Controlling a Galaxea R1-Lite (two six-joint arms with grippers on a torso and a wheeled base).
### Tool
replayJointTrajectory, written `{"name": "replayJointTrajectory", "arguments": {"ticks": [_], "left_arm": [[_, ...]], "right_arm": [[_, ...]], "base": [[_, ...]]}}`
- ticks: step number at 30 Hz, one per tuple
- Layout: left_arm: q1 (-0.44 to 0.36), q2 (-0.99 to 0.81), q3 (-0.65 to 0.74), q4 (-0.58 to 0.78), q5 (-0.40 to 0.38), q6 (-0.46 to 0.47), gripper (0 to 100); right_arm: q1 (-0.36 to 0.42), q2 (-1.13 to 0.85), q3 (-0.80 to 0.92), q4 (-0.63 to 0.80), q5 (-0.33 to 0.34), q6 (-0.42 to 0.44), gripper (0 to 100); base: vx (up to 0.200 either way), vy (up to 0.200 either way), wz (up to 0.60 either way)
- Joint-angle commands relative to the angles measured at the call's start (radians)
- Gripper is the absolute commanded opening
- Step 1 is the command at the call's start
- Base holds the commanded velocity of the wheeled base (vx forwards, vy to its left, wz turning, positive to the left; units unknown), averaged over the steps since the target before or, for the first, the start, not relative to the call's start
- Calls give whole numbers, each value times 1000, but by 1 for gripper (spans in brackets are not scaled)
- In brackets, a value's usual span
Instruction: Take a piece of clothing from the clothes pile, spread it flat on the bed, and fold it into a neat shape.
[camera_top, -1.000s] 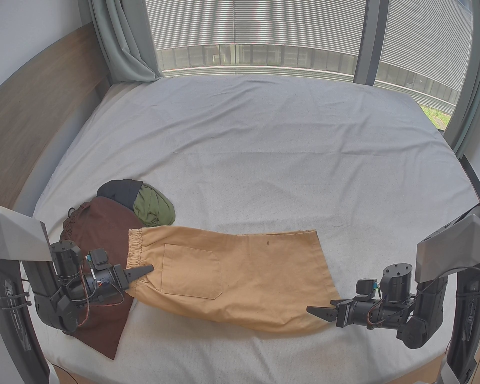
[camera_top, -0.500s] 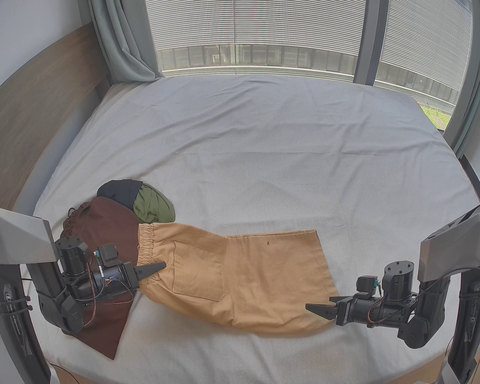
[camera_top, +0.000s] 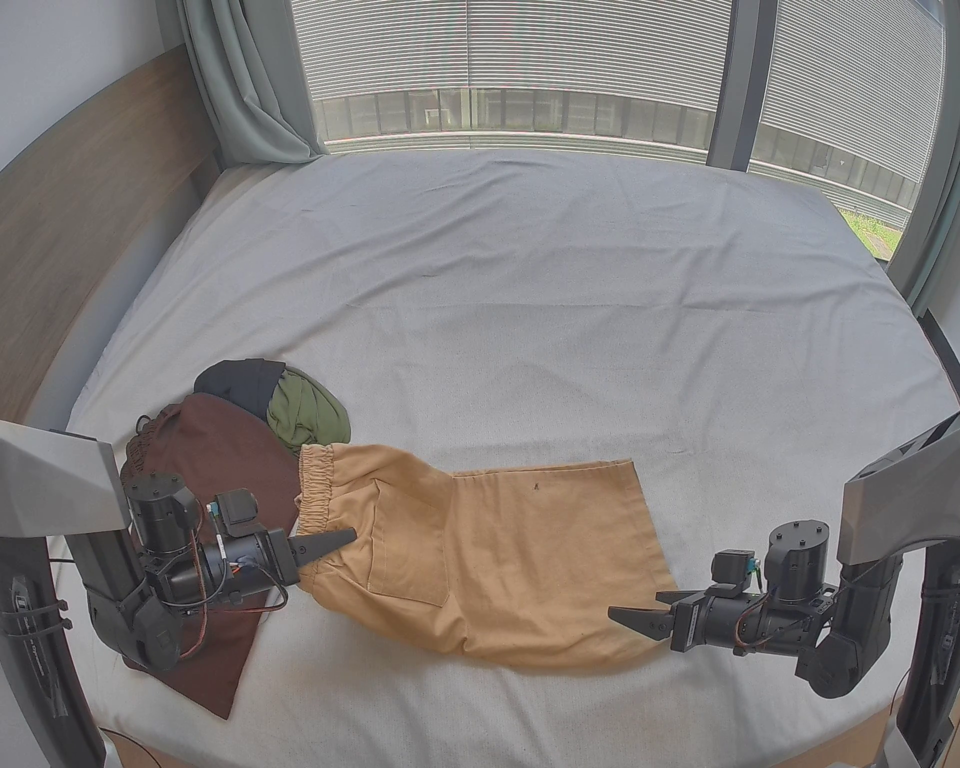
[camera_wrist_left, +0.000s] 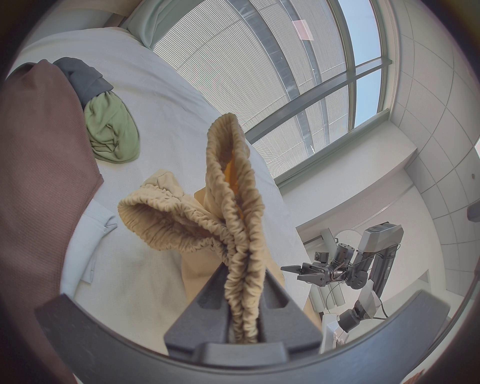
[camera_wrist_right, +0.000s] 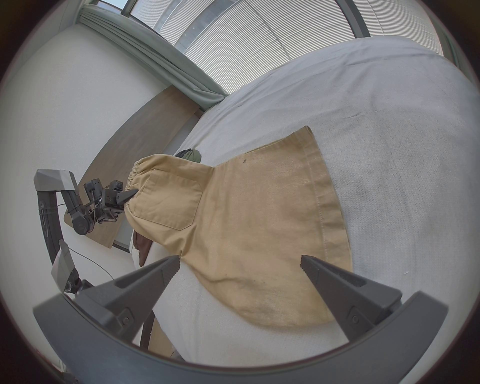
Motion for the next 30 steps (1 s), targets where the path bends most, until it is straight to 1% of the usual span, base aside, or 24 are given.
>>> {"name": "replayJointTrajectory", "arguments": {"ticks": [1,3,8,13,18,19,22,30], "left_arm": [[-32,2,-2,-1,22,0,0],[-40,2,-16,1,41,-2,0],[-58,7,-31,1,45,-10,0],[-81,2,-56,1,45,-63,0],[-102,2,-85,1,51,-73,0],[-119,2,-94,3,77,-77,0],[-142,7,-109,3,105,-86,0],[-181,4,-146,3,117,-134,0]], "right_arm": [[20,-5,2,0,-1,0,100],[34,-4,2,0,-1,0,100],[39,-9,-3,-2,-3,0,100],[36,-30,-4,-2,-3,1,100],[36,-41,-4,-2,-3,1,100],[33,-53,-4,0,-3,1,100],[28,-59,-6,0,-3,3,100],[27,-78,-10,0,-3,6,100]], "base": [[0,0,0],[0,0,0],[0,0,0],[0,0,0],[0,0,0],[0,0,0],[0,0,0],[0,0,0]]}}
